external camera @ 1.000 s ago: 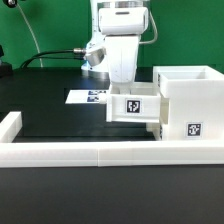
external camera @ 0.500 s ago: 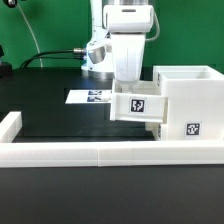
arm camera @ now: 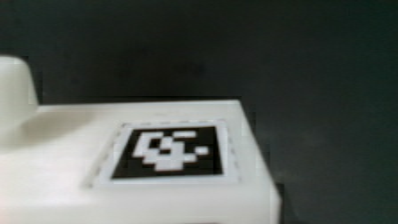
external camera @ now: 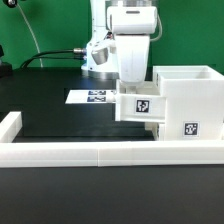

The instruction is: Assemble drawer

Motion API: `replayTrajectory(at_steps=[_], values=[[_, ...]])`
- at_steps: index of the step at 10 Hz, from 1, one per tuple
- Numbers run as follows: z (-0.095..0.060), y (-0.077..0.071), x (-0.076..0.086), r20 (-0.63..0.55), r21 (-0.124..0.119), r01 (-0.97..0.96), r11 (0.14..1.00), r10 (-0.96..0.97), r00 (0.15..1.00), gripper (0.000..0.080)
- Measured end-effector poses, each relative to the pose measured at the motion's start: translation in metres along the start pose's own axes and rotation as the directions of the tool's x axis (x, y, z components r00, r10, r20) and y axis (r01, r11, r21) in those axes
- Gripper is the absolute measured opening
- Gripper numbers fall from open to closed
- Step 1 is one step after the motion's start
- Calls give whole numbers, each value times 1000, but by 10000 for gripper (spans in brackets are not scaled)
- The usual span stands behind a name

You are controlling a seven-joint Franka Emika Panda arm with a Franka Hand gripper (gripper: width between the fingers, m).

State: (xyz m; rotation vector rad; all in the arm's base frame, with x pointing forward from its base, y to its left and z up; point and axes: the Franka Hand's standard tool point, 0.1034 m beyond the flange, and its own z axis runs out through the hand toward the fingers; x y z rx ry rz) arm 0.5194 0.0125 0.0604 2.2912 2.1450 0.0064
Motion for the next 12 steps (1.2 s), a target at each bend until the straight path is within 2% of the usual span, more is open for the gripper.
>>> replayTrajectory(at_steps=[5, 8, 11, 12], values=[[1, 0, -3, -1, 1, -15, 1000, 15, 1000, 42], [0, 0, 8, -5, 2, 8, 1000, -8, 1000, 42], [1, -1, 7, -5, 3, 7, 1000, -7, 1000, 42], [1, -1, 7, -5, 3, 6, 1000, -6, 1000, 119]])
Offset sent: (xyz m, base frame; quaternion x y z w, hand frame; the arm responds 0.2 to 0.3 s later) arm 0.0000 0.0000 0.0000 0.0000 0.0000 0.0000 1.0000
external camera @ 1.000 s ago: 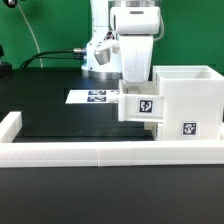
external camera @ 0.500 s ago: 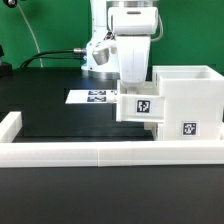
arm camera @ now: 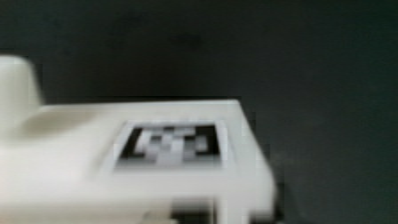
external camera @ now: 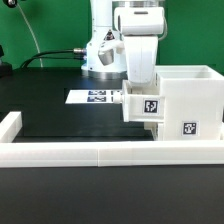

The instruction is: Assemble drawer

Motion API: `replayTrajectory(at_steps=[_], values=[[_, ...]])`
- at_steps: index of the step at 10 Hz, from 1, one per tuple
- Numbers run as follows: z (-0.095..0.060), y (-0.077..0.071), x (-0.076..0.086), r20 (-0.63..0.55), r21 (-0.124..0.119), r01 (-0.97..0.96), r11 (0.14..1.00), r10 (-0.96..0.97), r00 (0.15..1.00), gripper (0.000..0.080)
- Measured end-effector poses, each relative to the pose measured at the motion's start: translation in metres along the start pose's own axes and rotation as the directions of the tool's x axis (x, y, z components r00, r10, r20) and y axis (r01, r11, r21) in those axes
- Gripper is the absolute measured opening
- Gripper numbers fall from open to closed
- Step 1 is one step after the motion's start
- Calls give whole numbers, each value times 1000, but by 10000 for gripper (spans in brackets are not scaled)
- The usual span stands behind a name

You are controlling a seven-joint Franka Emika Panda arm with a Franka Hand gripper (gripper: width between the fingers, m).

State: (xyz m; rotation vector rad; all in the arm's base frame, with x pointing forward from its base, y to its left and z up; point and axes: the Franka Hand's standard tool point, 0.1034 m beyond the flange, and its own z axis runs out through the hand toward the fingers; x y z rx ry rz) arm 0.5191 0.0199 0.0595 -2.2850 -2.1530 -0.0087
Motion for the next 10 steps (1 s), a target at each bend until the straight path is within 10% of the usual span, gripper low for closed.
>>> replayTrajectory(at_steps=[2, 4, 10], values=[[-1, 0, 1, 0, -2, -2, 1000, 2, 1000, 262], [-13, -1, 2, 7, -10, -2, 1000, 2, 1000, 597], [-61, 2, -39, 48, -16, 57, 998, -57, 997, 648]])
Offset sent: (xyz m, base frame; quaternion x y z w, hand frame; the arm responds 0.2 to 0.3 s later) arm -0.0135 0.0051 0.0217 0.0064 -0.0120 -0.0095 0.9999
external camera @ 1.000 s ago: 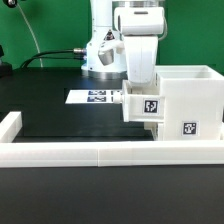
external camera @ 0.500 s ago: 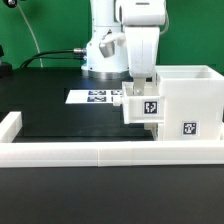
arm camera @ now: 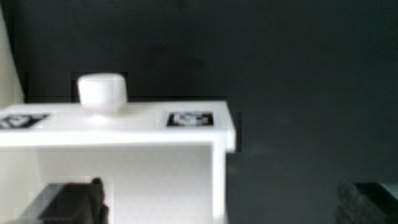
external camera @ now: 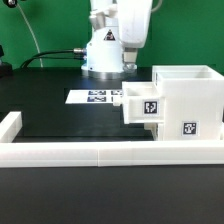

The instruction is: Assemble drawer

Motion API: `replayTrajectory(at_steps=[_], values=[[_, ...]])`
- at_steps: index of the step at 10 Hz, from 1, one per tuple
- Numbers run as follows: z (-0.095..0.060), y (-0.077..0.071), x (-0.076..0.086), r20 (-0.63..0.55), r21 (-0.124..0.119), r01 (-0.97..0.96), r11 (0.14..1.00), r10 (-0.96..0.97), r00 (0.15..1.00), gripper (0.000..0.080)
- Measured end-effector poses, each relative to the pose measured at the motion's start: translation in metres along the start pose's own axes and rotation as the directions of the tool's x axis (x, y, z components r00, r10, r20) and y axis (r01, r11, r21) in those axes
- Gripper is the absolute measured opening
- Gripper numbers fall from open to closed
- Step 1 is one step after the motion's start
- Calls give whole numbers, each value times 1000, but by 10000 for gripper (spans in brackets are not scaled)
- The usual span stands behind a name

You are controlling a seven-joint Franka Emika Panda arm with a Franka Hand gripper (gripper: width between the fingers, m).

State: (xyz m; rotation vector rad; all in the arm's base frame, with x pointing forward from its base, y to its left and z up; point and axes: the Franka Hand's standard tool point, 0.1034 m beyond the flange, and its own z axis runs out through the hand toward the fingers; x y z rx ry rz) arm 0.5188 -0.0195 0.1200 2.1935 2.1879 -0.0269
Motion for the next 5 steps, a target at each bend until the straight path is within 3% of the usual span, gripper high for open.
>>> replayTrajectory(at_steps=[3, 5], values=[[12, 1, -26, -31, 15, 44, 999, -43, 999, 648], [27, 3, -43, -130, 21, 60, 998, -56, 990, 648]])
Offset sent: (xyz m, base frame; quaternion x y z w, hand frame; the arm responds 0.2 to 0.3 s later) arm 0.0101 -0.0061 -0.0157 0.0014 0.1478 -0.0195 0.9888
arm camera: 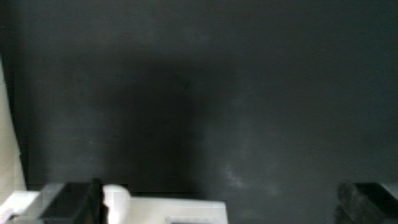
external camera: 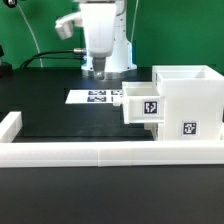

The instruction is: Assemble drawer

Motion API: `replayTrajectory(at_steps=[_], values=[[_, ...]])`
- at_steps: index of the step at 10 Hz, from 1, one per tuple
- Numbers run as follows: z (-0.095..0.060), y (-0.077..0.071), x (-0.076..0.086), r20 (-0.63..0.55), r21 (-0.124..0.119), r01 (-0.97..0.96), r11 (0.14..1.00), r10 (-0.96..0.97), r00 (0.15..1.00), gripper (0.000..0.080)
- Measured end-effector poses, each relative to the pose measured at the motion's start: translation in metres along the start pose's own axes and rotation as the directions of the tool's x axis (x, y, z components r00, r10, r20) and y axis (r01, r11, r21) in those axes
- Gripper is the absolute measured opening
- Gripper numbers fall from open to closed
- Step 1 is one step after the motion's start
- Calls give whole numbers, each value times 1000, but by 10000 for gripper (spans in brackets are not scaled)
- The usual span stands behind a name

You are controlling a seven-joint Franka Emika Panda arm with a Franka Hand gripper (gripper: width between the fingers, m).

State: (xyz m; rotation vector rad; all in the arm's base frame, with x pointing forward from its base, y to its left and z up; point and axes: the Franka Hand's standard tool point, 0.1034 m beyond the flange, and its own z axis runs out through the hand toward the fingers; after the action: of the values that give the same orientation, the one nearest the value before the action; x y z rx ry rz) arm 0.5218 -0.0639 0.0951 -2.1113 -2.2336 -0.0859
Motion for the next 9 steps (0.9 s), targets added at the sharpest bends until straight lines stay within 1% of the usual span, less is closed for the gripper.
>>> replayTrajectory(at_steps=[1, 2, 3, 4, 5, 6, 9], values=[[7, 2, -4, -40, 16, -17, 1000, 18, 999, 648], [15, 4, -3, -70, 31, -25, 999, 27, 997, 648], [21, 4, -2, -109, 42, -43, 998, 47, 993, 648], [24, 5, 4, -115, 47, -48, 998, 53, 992, 648], [27, 5, 15, -114, 55, -83, 995, 89, 990, 648], [29, 4, 26, -115, 63, -105, 993, 111, 987, 648], [32, 4, 48, -119, 80, -154, 985, 163, 979, 648]])
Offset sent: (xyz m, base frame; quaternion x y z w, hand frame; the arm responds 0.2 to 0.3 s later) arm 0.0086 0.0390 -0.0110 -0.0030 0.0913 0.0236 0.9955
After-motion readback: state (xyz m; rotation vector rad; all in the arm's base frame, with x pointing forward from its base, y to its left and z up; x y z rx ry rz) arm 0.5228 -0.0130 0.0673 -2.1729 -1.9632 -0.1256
